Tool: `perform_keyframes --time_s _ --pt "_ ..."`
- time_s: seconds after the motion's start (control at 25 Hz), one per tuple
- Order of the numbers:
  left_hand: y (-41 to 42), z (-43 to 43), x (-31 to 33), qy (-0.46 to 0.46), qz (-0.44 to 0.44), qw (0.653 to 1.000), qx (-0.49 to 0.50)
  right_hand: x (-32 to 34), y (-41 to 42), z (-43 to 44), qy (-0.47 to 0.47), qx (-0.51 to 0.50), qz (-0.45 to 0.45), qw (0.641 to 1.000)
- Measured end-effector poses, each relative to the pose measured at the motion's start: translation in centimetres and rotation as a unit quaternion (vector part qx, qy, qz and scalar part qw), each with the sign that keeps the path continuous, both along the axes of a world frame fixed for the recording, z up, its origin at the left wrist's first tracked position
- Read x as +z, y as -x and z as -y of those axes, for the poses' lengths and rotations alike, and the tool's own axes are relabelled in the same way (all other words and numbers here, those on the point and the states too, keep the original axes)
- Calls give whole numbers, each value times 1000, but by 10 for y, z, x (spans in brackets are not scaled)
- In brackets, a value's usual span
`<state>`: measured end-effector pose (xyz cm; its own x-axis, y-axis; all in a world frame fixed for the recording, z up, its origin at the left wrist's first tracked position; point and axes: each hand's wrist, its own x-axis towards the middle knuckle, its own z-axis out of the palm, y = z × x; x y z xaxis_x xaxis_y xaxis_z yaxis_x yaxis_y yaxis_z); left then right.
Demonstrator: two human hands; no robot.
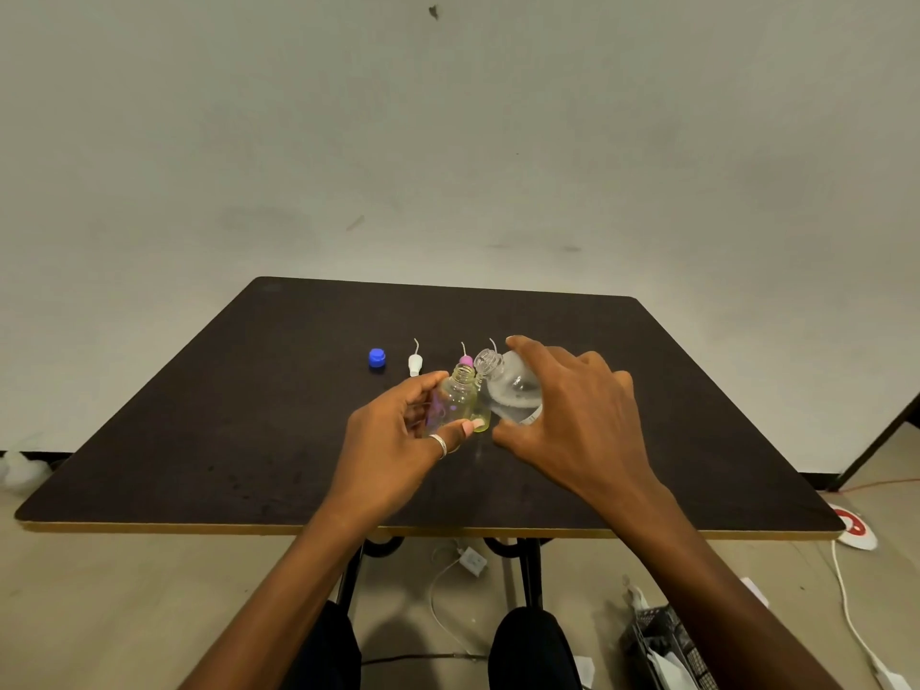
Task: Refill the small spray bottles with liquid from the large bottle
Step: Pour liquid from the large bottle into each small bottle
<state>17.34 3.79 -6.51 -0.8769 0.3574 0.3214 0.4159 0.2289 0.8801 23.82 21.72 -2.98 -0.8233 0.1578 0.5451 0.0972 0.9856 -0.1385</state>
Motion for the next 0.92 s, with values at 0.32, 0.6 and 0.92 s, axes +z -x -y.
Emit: perform_keyframes --time_s 0.32,0.6,0.92 --pt "1 2 1 4 -7 1000 4 3 4 1 -46 -8 -7 999" --pt "-2 6 3 -3 -14 1000 2 9 5 2 -58 -11 -4 998" --pt "3 18 5 12 -24 999 24 11 7 10 -67 -4 0 998"
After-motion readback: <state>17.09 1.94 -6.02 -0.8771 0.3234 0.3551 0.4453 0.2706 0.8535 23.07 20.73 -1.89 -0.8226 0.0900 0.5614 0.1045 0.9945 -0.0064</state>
